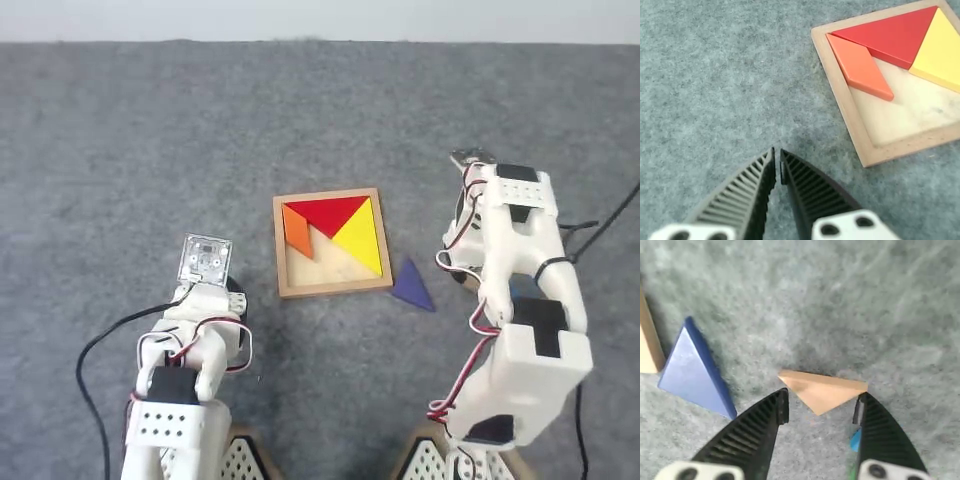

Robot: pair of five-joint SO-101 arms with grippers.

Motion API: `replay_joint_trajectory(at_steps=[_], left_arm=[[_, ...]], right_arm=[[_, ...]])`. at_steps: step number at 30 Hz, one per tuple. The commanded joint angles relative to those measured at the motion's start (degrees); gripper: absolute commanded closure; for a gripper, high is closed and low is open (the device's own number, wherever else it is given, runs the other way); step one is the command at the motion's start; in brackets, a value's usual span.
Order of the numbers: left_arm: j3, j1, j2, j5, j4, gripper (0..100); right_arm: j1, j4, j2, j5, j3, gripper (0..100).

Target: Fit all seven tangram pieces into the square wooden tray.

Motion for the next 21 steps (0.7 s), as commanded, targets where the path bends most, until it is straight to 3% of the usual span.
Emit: replay_joint_trajectory(at_steps=[1,11,21], left_arm=[[-0.5,-0.3,-0.7,0.4,0.1,98],[-0.5,-0.3,-0.7,0.4,0.1,98],[-0.5,-0.3,-0.7,0.4,0.1,98]], right_arm=[[-0.7,-2.8,-1.1,-4.2,-1.5,77.2],[-1.0,-10.4,-9.8,-24.0,10.9,77.2],[-5.3,-10.4,-3.4,-42.6,9.5,77.2]])
